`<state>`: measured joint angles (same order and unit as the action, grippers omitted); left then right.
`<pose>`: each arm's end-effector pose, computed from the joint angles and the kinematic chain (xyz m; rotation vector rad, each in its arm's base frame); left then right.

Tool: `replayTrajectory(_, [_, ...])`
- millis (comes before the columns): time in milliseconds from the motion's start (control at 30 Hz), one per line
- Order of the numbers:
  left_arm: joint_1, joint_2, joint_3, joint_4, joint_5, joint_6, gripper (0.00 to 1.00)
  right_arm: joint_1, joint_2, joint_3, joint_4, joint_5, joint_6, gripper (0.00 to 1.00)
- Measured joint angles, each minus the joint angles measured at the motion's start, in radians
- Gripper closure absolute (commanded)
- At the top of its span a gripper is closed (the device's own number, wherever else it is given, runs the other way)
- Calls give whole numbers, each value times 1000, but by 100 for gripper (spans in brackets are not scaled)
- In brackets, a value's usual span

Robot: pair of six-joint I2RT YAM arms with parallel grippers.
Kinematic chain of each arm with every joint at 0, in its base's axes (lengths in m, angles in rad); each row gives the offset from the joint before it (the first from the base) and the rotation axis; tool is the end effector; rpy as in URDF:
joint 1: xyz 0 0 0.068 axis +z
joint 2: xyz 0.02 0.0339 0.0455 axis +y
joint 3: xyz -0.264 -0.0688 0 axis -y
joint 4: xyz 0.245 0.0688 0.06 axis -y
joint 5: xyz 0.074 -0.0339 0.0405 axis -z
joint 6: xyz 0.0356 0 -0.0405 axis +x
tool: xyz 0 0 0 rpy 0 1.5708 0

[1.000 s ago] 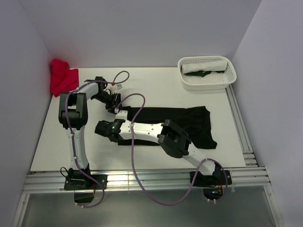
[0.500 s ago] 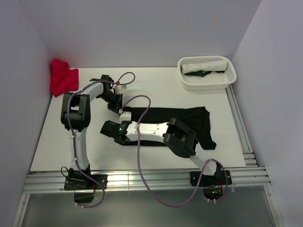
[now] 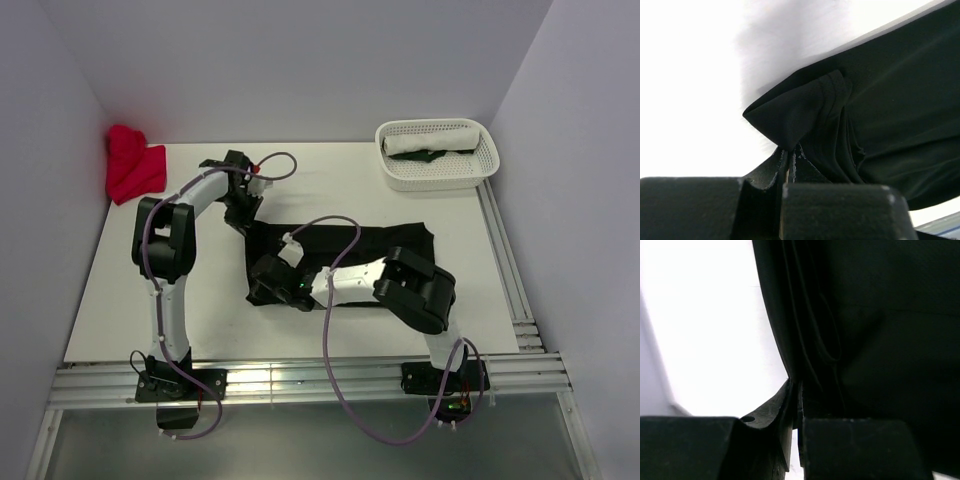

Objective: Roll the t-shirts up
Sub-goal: Roll the tshirt

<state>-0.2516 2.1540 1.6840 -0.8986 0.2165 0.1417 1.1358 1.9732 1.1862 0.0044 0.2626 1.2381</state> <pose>0.4173 -0.1152 0.1698 0.6049 2.8707 -0.3347 0.1836 0.3731 0.1488 0.2635 2.4761 0.8358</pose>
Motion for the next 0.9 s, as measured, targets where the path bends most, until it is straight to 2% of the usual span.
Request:
replayTrajectory(133, [-5,0,23,-24,-57,5,98,-16,-4,-97,189,-41,60,94])
replayTrajectory(267, [-20,0,37,-35,-91,8,88,-26,-4,-158,339,-72,121,95])
replayTrajectory(400, [-34,-1,47,-33,-98,11,74,-28,-4,-213,468,-85,185,95])
replayTrajectory(600, [-38,-22,55,-31,-94,16,64,-27,-3,-265,568,-89,256,95])
replayTrajectory(900, [-37,-48,80,-26,-54,22,58,-26,-2,-340,668,-61,350,96])
